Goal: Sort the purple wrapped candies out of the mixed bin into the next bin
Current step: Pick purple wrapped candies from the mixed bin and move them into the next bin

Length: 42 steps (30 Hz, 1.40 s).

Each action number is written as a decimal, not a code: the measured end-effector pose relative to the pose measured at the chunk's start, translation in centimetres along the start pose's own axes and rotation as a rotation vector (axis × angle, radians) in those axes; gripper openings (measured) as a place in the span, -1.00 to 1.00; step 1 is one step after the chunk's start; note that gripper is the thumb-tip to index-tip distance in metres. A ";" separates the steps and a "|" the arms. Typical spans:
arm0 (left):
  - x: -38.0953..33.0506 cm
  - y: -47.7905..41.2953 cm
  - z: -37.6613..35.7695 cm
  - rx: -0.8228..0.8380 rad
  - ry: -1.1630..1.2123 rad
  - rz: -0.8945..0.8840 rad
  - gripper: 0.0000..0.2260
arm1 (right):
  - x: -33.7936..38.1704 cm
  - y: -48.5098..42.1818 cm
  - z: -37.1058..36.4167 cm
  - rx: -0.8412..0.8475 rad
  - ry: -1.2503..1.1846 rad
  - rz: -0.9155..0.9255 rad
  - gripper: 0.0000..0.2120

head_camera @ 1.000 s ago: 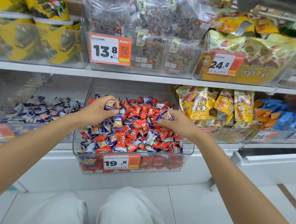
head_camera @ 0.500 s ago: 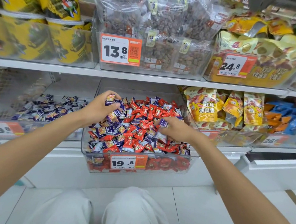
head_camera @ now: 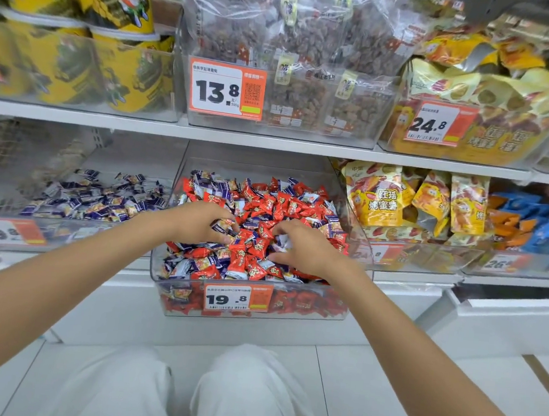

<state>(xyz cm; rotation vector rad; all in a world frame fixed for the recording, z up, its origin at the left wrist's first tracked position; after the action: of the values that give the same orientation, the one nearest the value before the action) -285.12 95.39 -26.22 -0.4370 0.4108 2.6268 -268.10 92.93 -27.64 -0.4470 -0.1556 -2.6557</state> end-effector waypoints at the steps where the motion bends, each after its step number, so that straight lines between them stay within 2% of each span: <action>1: -0.2 0.0 0.2 -0.012 0.028 0.003 -0.84 | 0.2 -0.2 -0.1 -0.006 0.013 0.010 -0.59; 4: 0.1 0.1 1.2 -0.088 0.065 0.020 -0.87 | -0.2 -0.5 0.4 0.008 -0.074 -0.009 -0.71; 8: 0.5 0.5 2.5 -0.169 0.170 0.024 -0.88 | -0.4 -0.3 1.4 0.014 -0.225 -0.006 -0.73; 12: 1.3 1.0 4.1 -0.246 0.231 0.067 -0.80 | -1.3 0.3 2.4 -0.071 -0.472 -0.014 -0.86; 15: 1.6 1.6 4.7 -0.223 0.409 0.090 -0.87 | -1.8 0.9 2.8 -0.106 -0.690 -0.090 -0.90; 18: 1.2 1.9 4.5 -0.180 0.421 0.056 -0.80 | -1.9 0.9 2.4 -0.077 -0.802 -0.153 -0.87; 21: 0.5 1.9 4.0 -0.156 0.184 -0.012 -0.86 | -2.0 0.8 2.9 -0.093 -0.679 -0.142 -0.89; 23: 0.6 1.8 3.1 -0.103 0.080 -0.013 -0.85 | -1.9 0.7 2.9 -0.076 -0.541 -0.118 -0.81; 25: 0.9 1.6 1.8 -0.022 -0.058 0.016 -0.93 | -1.1 0.7 1.9 -0.010 -0.363 -0.105 -0.73; 28: 1.1 1.2 0.1 0.082 -0.312 0.053 -0.58 | 0.0 0.5 -0.1 0.060 -0.127 -0.070 -0.65; 30: 0.9 1.2 0.1 0.084 -0.335 0.041 -0.52 | -0.2 0.3 -0.1 0.028 -0.157 -0.070 -0.66; 32: 1.0 1.1 0.4 0.054 -0.280 0.030 -0.57 | -0.8 0.3 0.5 -0.019 -0.285 -0.081 -0.65; 35: 1.1 1.3 1.1 -0.019 -0.132 0.019 -0.85 | -1.1 0.9 1.8 -0.086 -0.458 -0.043 -0.79; 39: 1.0 2.3 4.1 -0.199 0.372 0.034 -0.93 | -0.1 1.0 3.2 -0.142 -0.538 -0.021 -0.83; 42: 1.7 3.1 6.2 -0.284 0.486 0.042 -0.88 | 2.5 0.0 3.9 -0.161 -0.558 0.002 -0.85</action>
<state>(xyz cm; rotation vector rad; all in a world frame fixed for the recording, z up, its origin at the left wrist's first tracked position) -289.41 95.55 -20.60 -1.1819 0.1908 2.6080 -269.09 92.60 -23.11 -1.2314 -0.1075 -2.4817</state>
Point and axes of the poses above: each hand's wrist, its own y-axis away from the middle knuckle, its own z-axis out of the back of the hand, x = y × z, the point moved 8 cm from there along -y, towards the middle knuckle, and after that the axes turned 7 degrees about z, right-handed, at the moved point
